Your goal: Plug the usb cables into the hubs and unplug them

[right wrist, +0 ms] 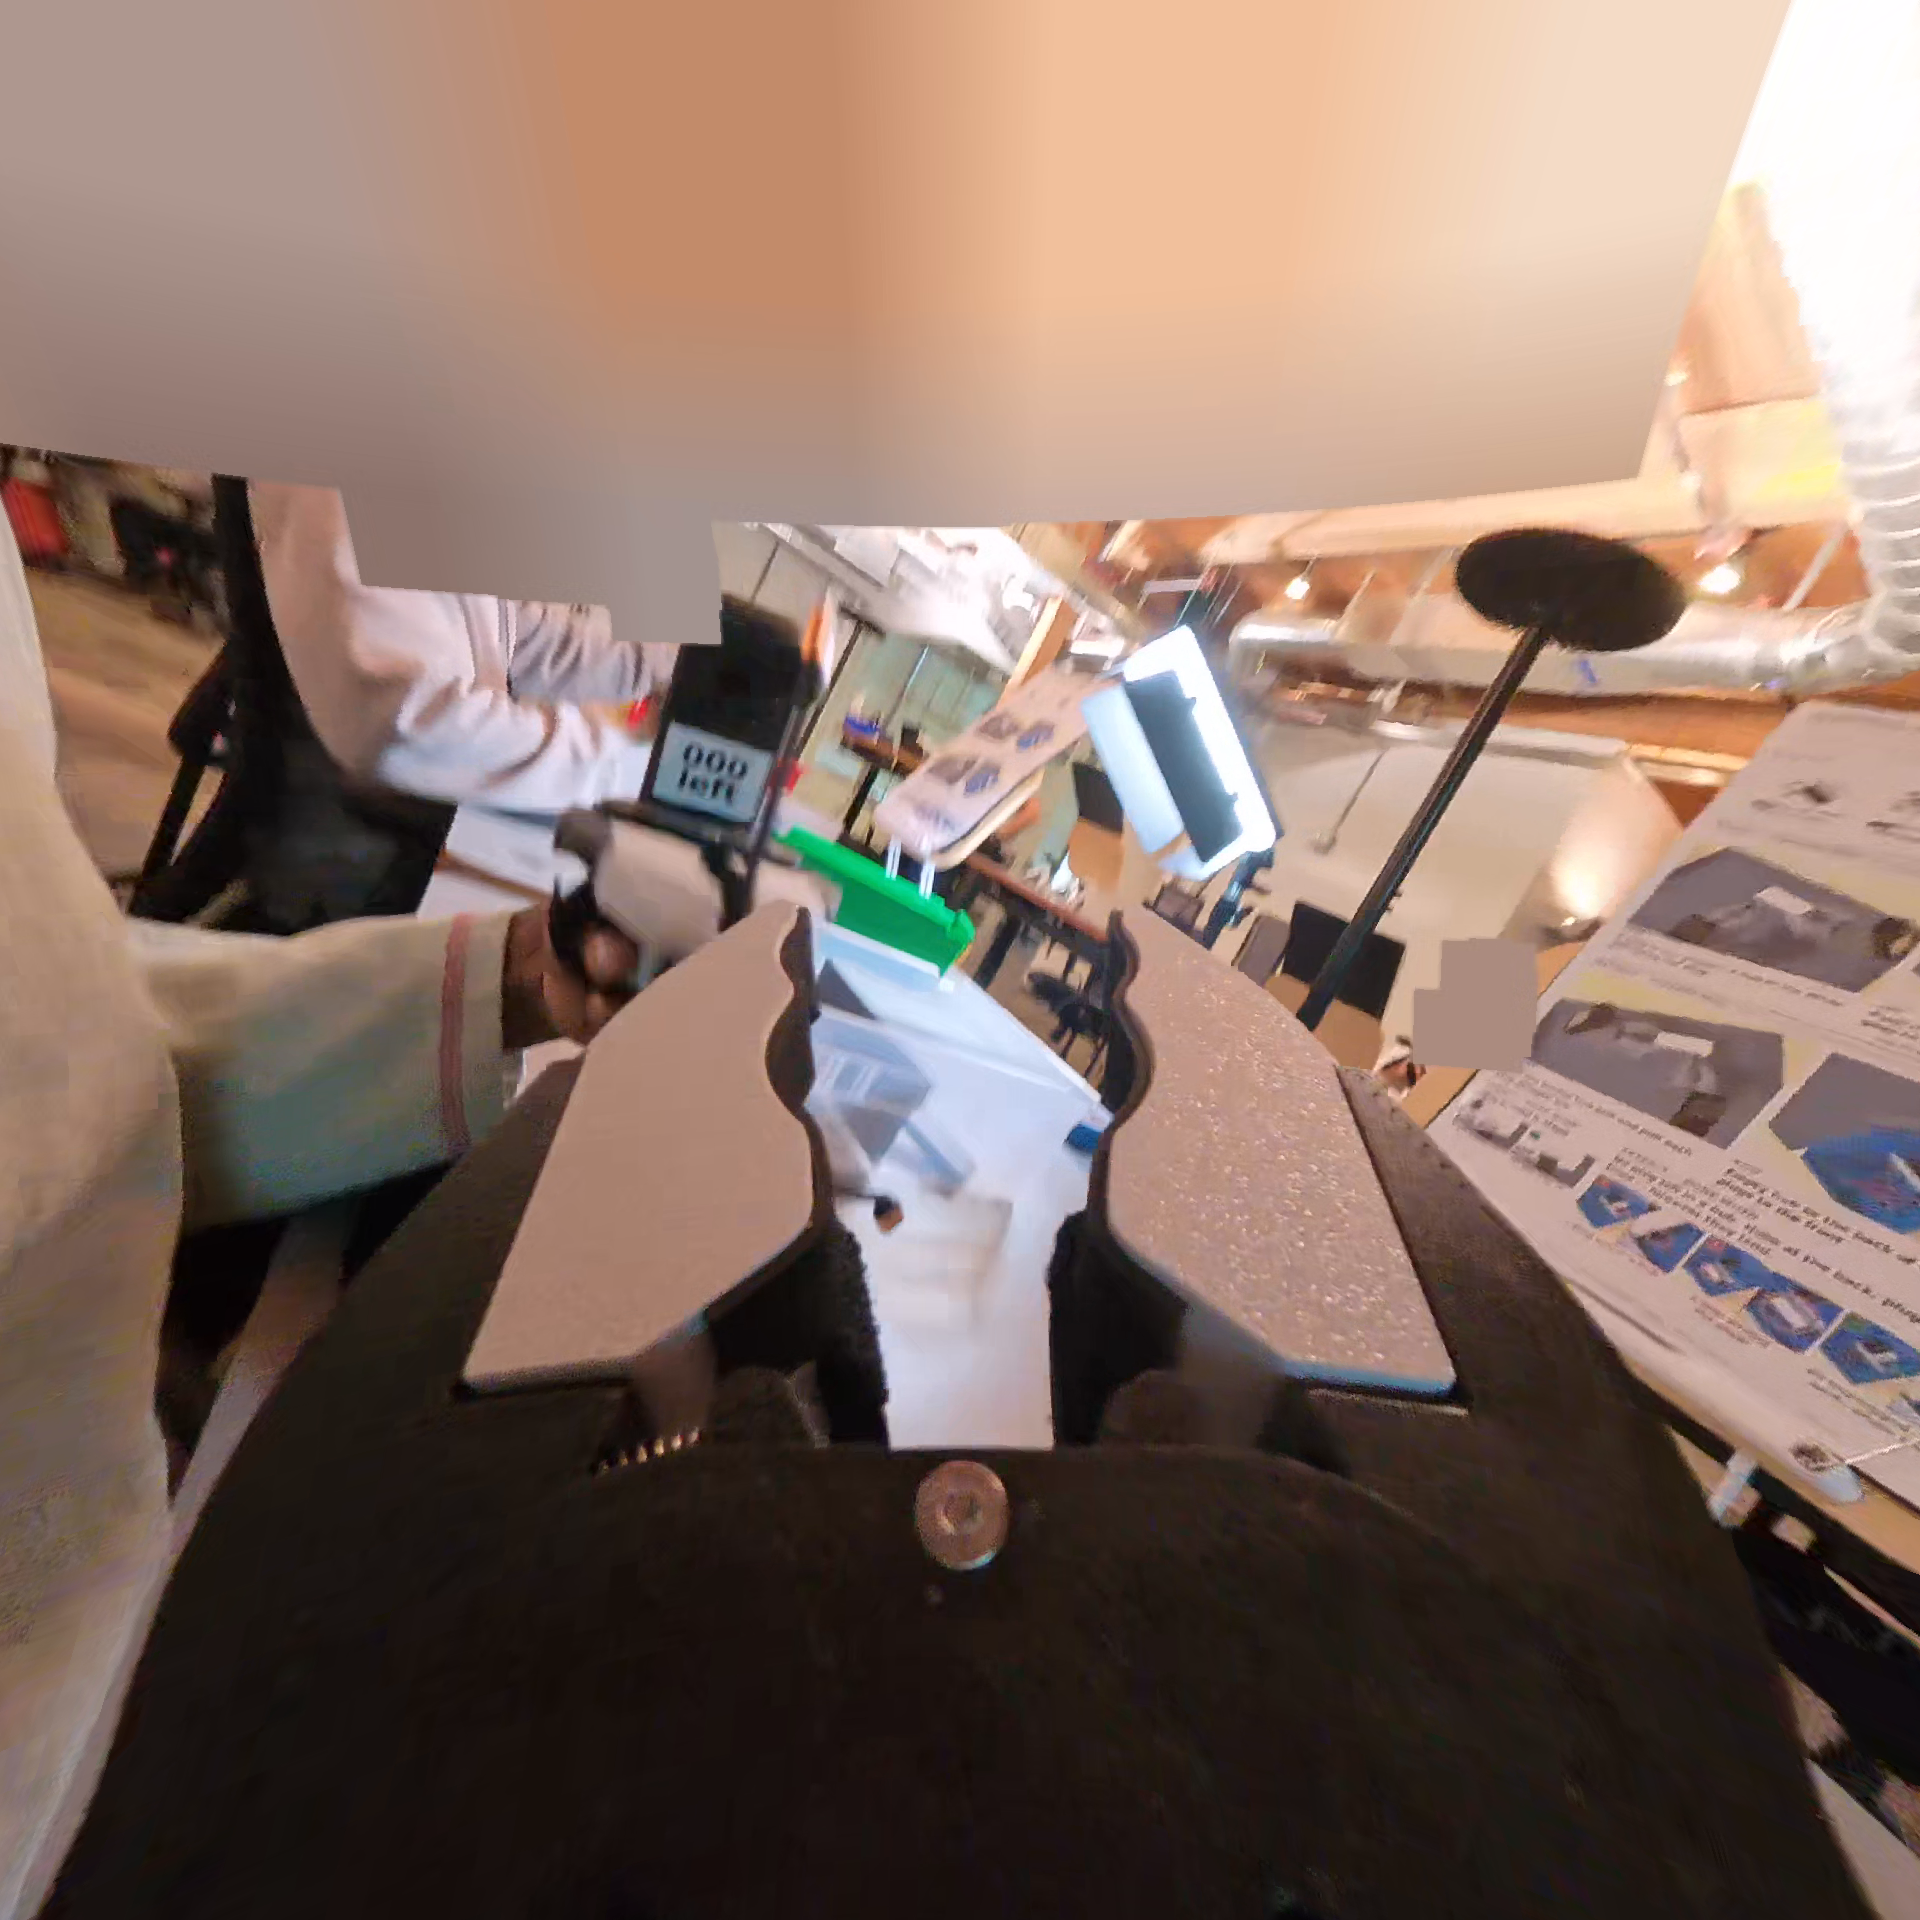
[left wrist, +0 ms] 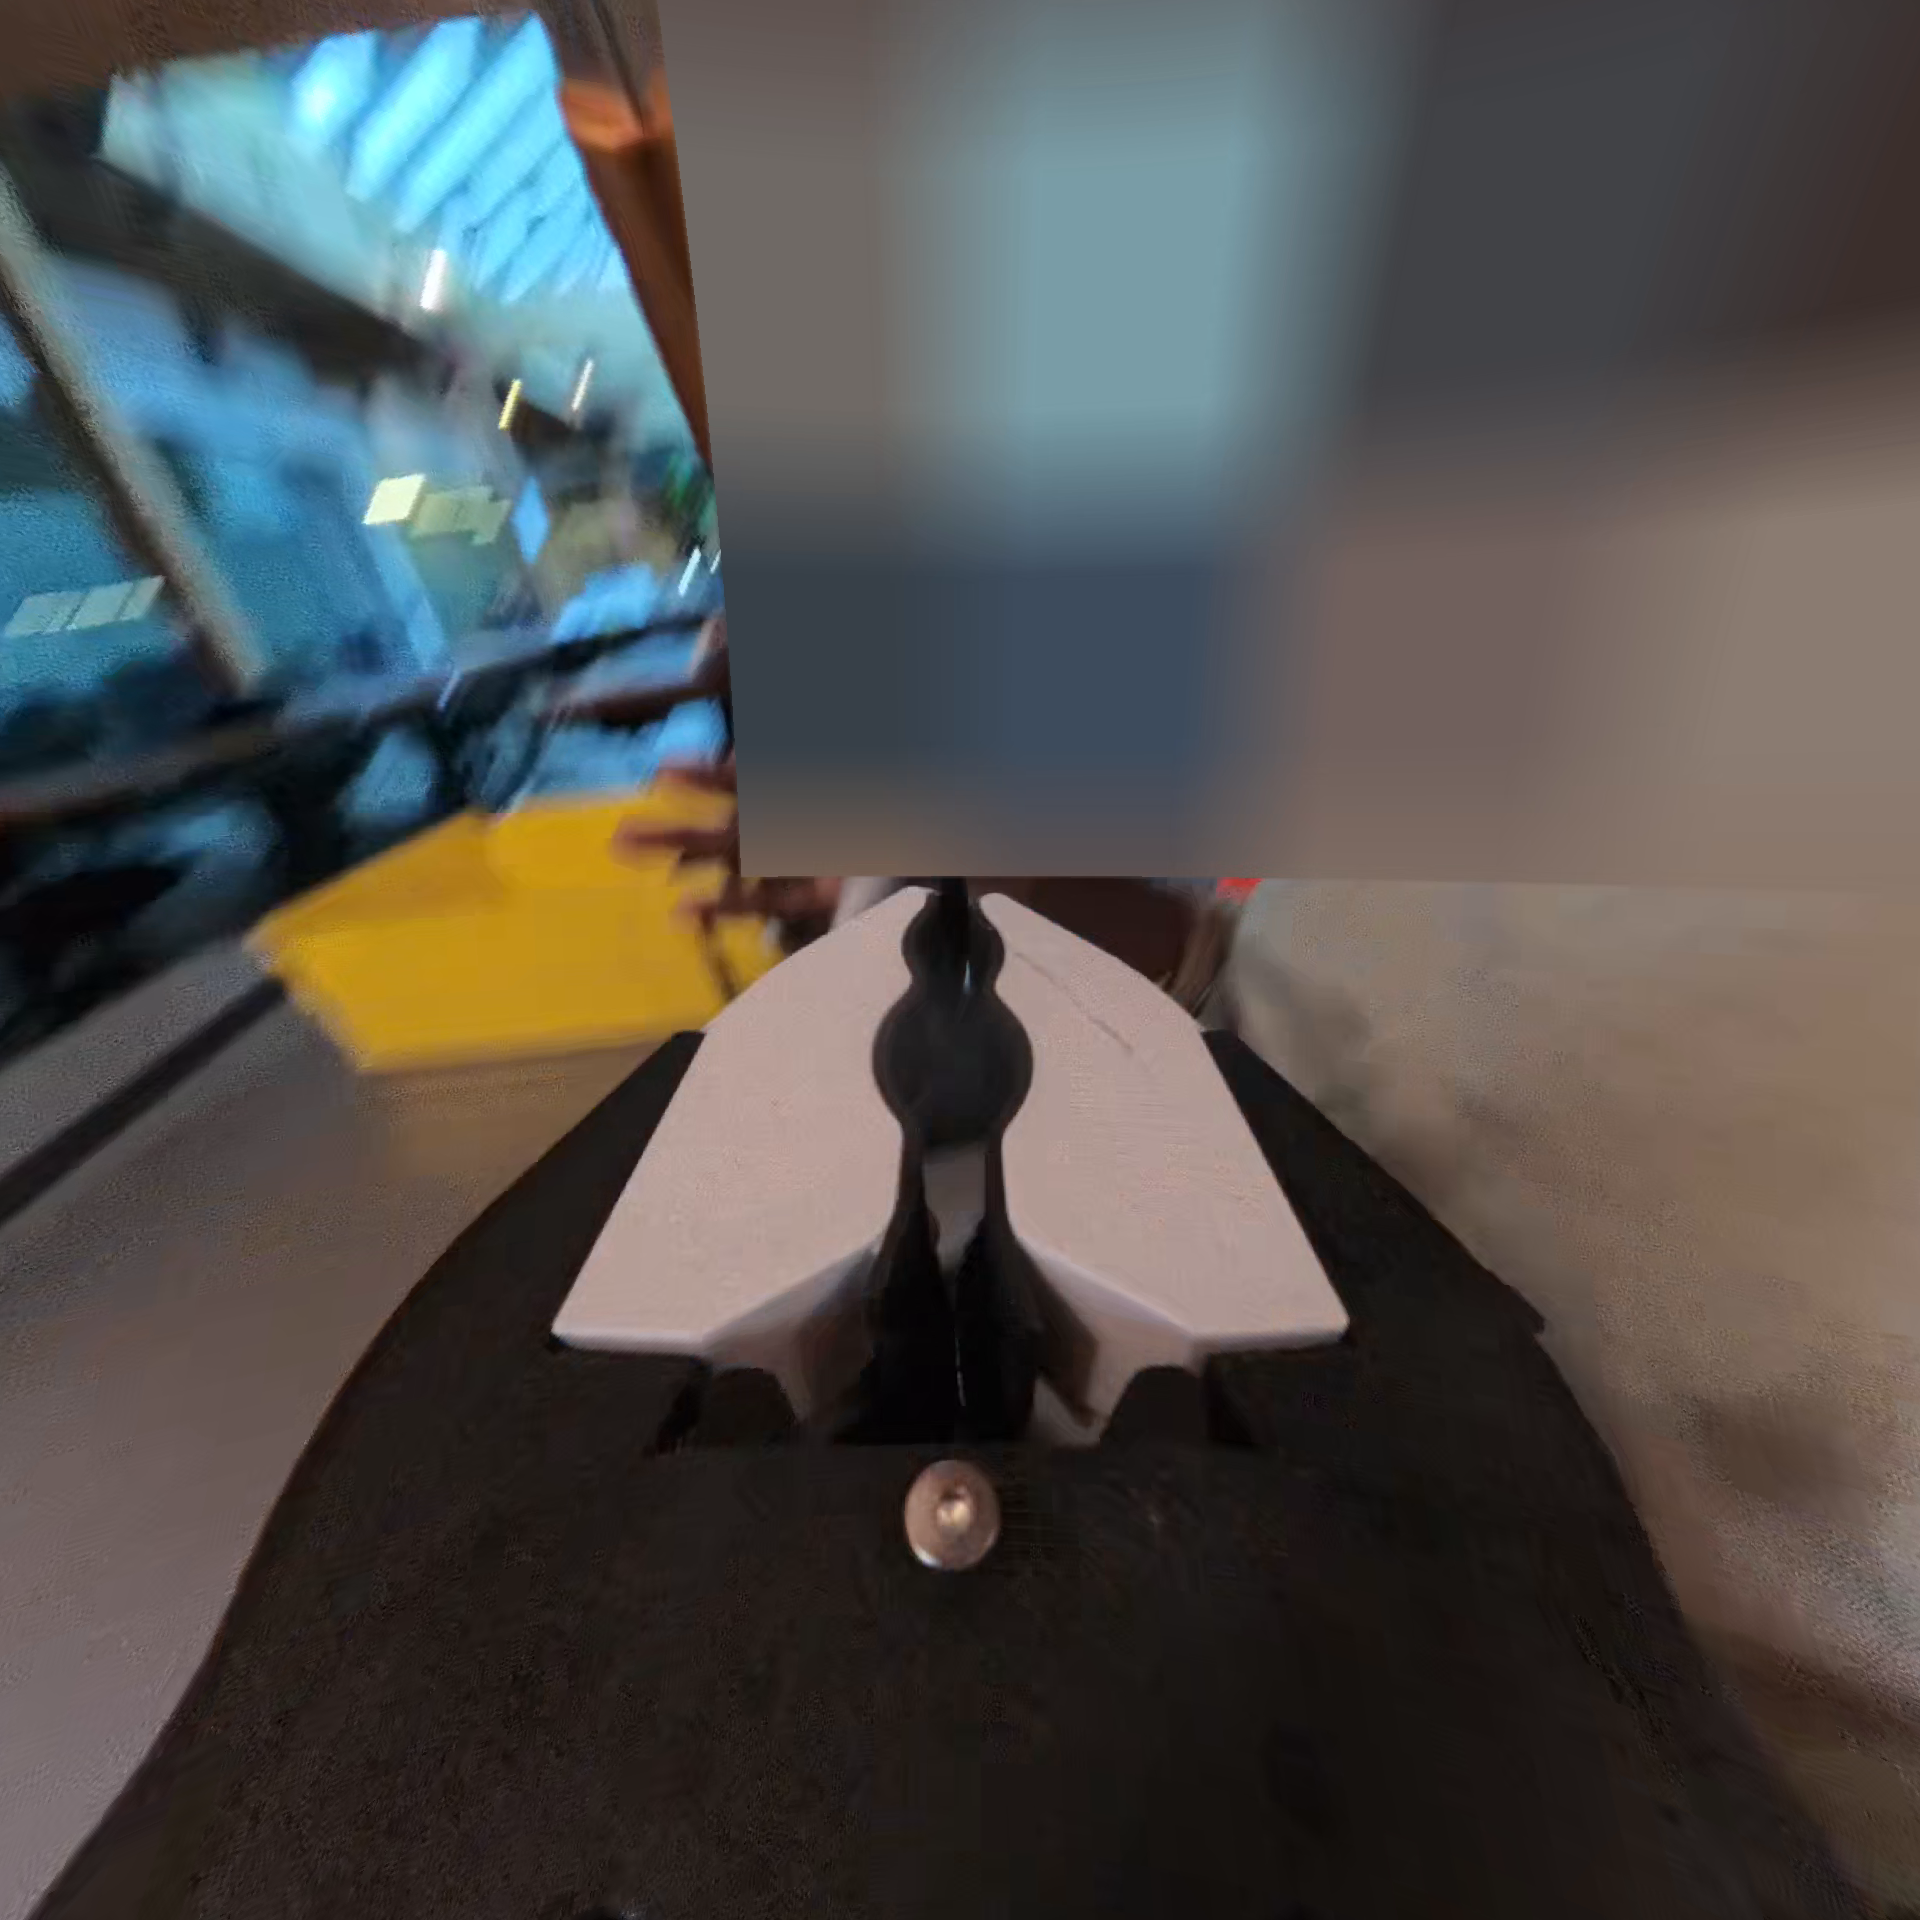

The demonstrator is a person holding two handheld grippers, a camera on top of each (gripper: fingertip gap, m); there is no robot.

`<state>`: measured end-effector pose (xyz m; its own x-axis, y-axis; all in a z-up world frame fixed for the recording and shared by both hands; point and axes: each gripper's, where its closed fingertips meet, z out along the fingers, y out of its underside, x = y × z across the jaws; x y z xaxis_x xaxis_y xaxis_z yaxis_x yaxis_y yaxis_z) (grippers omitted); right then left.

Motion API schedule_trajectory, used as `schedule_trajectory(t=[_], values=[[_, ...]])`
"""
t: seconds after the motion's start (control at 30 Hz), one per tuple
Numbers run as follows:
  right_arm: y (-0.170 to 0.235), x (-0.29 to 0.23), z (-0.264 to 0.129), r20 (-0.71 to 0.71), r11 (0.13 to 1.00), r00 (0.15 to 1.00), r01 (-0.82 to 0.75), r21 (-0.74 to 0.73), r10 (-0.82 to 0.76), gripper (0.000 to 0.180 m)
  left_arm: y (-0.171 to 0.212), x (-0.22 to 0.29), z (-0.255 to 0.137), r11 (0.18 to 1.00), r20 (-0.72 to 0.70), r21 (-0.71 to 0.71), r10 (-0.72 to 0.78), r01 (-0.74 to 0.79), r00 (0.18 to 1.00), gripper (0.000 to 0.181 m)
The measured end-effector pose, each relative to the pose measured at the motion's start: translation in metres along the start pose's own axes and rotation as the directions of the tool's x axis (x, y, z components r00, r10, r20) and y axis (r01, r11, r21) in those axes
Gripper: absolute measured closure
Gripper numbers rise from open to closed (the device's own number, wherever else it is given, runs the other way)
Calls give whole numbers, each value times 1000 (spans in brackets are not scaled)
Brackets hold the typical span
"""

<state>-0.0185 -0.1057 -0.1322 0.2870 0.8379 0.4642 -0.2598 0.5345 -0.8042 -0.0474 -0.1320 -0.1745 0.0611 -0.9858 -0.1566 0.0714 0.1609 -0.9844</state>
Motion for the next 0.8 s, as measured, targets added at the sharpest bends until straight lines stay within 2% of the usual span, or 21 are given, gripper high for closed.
schedule_trajectory(t=[0.07, 0.2, 0.37, 0.43, 0.5, 0.57, 0.63, 0.7, 0.77, 0.8], values=[[-12, 0, 1, -13, 998, 999, -30, 47, 31, 130, 26, -17, -3, 976, 130, -218, 41, -12, 991, 177], [-3, -8, 15, -9, 996, 996, -84, -35, 84, 130, 41, -29, -1, 937, 223, -349, 116, -32, 968, 177], [8, -17, 25, -12, 992, 1000, 10, -122, -12, 138, 78, -40, -2, 787, 248, -614, 263, -59, 932, 177], [13, -18, 27, -18, 988, 999, 30, -154, -33, 149, 82, -41, 0, 754, 240, -652, 305, -79, 922, 177], [17, -16, 26, -26, 983, 998, 48, -176, -54, 171, 86, -43, 1, 720, 232, -687, 344, -97, 910, 177], [15, -17, 23, -12, 985, 998, 61, -159, -64, 172, 85, -45, 1, 704, 238, -701, 381, -114, 893, 177], [8, -11, 20, -34, 994, 998, 40, -98, -44, 172, 77, -50, 1, 726, 267, -674, 415, -139, 870, 176], [-3, 1, 12, -92, 1000, 996, -1, -8, 1, 172, 53, -57, 6, 782, 334, -579, 486, -231, 807, 151], [-11, 14, 3, -149, 996, 987, -43, 80, 55, 173, 8, -64, 10, 816, 481, -421, 571, -396, 665, 125], [-14, 17, -1, -153, 990, 984, -68, 125, 87, 173, -13, -60, 13, 808, 543, -335, 586, -485, 601, 113]])
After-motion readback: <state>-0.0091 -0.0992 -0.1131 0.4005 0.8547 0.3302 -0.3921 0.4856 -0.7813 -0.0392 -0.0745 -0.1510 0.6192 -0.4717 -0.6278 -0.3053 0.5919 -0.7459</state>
